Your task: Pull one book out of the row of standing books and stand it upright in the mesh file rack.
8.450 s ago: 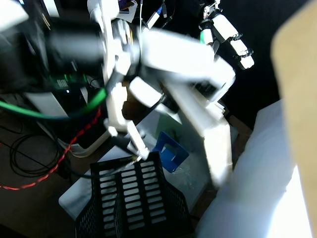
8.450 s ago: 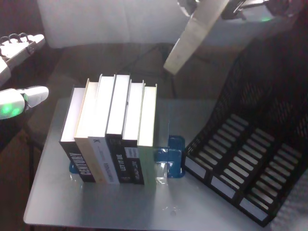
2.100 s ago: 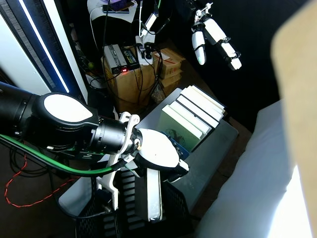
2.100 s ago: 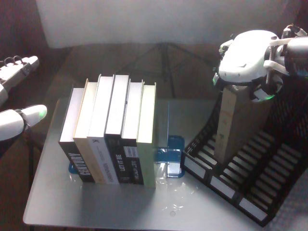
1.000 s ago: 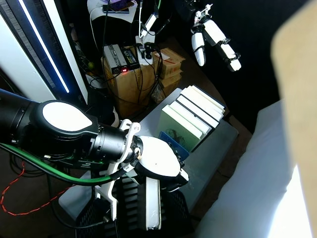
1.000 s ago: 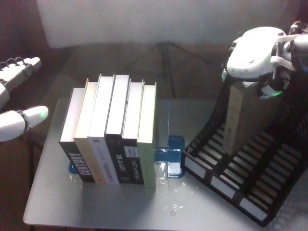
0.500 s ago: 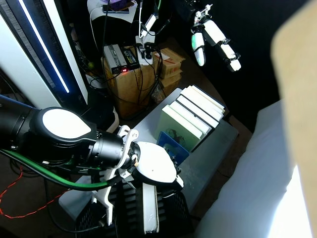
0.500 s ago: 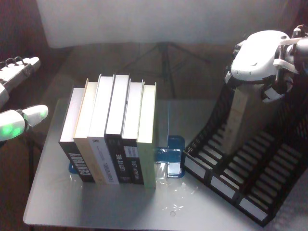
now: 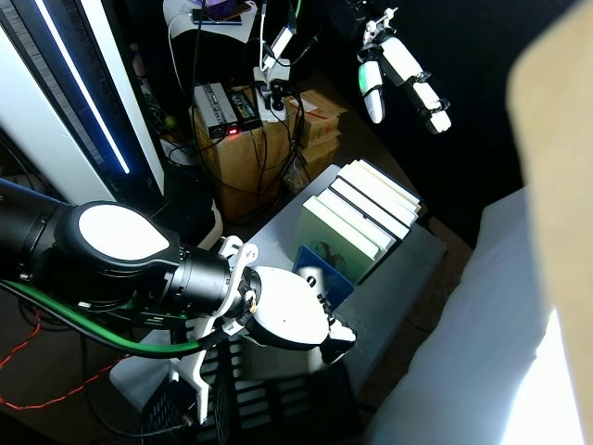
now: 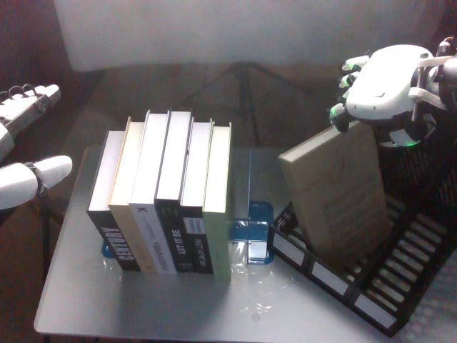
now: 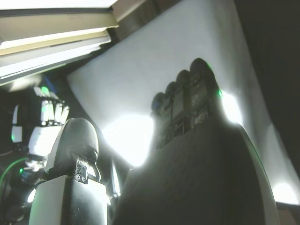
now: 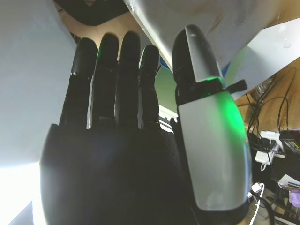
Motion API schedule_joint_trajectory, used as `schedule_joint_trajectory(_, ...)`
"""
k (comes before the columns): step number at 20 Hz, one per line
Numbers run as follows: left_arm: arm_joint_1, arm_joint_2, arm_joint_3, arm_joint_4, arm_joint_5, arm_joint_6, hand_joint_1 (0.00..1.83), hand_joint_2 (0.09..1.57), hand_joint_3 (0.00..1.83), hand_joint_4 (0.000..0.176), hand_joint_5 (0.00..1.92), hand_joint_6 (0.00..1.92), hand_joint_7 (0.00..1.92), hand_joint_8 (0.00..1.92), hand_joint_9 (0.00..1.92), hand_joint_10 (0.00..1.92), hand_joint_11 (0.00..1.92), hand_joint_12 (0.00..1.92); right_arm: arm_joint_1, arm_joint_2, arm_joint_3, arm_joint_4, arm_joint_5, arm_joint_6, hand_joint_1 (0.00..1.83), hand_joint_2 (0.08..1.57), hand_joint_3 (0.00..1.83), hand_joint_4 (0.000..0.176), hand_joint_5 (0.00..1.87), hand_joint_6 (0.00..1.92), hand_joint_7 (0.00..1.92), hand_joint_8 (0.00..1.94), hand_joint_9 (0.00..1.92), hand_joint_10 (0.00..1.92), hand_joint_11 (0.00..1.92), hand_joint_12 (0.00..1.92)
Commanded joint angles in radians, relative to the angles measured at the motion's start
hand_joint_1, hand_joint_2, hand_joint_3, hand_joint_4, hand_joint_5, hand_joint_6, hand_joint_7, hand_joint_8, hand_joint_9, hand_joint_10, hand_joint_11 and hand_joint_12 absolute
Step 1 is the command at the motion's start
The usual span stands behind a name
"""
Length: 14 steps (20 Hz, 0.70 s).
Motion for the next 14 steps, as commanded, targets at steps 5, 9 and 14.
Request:
schedule_joint_trajectory(5, -0.005, -0.003, 0.008, -0.014, -0.124, -0.008, 0.47, 1.36, 0.0, 0.0, 0.04, 0.0, 0.0, 0.0, 0.0, 0.0, 0.0, 0.0, 0.005, 0.024, -0.019, 0.004, -0.05, -0.004, 1.02, 1.17, 0.01, 0.0, 0.15, 0.5, 0.38, 0.0, 0.12, 0.84, 0.0, 1.53)
schedule_joint_trajectory(9, -0.005, 0.0, 0.001, -0.01, -0.136, -0.015, 0.45, 1.36, 0.0, 0.0, 0.03, 0.0, 0.0, 0.0, 0.0, 0.0, 0.0, 0.0, 0.018, 0.064, -0.089, 0.004, -0.047, -0.004, 0.7, 1.28, 0.03, 0.0, 0.0, 0.23, 0.17, 0.0, 0.01, 0.68, 0.0, 1.21)
schedule_joint_trajectory(14, -0.044, 0.019, -0.011, 0.031, -0.162, -0.016, 0.53, 1.35, 0.0, 0.0, 0.03, 0.01, 0.0, 0.0, 0.0, 0.0, 0.0, 0.0, 0.066, 0.137, -0.167, 0.11, 0.053, -0.004, 0.24, 1.39, 0.01, 0.036, 0.0, 0.0, 0.0, 0.0, 0.01, 0.03, 0.0, 0.09)
